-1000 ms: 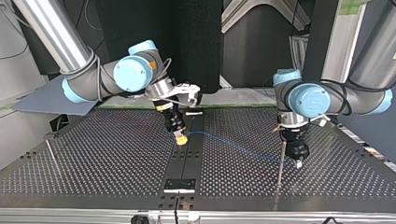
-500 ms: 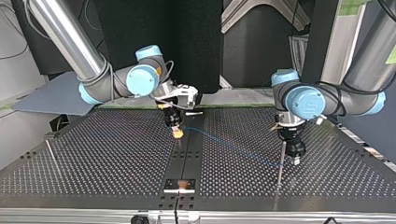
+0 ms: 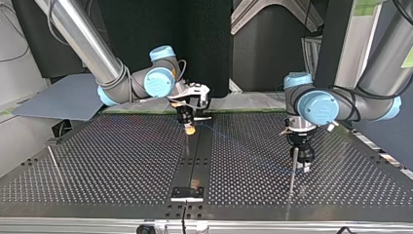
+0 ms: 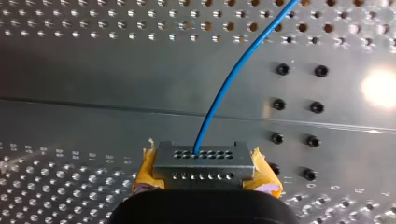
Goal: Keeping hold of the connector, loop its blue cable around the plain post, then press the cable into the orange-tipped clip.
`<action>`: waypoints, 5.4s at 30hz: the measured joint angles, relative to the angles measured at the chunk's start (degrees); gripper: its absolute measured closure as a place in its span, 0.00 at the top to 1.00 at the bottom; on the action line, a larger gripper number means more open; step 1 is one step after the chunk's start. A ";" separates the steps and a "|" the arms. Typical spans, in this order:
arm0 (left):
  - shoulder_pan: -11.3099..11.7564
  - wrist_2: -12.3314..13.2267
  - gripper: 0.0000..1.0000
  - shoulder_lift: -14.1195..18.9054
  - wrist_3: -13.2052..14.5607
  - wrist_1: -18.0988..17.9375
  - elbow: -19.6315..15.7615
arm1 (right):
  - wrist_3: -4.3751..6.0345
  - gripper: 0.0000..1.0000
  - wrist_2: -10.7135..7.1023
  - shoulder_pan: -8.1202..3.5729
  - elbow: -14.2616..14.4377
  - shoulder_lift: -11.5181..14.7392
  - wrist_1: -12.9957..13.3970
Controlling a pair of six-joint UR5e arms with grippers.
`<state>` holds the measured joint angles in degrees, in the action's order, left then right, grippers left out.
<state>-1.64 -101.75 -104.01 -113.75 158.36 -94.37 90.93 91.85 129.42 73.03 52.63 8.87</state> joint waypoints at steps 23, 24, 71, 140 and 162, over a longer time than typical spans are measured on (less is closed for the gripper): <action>-0.85 -3.30 1.00 -2.78 1.57 3.03 0.00 | 1.93 0.00 2.13 2.69 8.22 -2.36 9.25; -0.84 -3.29 1.00 -2.78 1.49 3.03 0.00 | 1.93 0.00 2.20 2.78 8.41 -2.77 9.66; 0.40 -3.23 1.00 -2.79 0.39 2.77 0.00 | 7.13 0.00 16.63 -0.60 20.53 -27.12 27.13; 1.18 -3.48 1.00 -2.80 0.37 3.37 0.00 | 8.03 0.00 15.80 -4.81 34.90 -22.22 49.14; 1.78 -2.44 1.00 -2.79 -0.85 3.30 0.00 | 5.06 0.00 14.57 -5.79 41.43 -10.27 45.39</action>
<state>0.14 -104.19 -106.80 -114.59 161.66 -94.37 95.99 106.42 123.63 114.46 42.36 54.26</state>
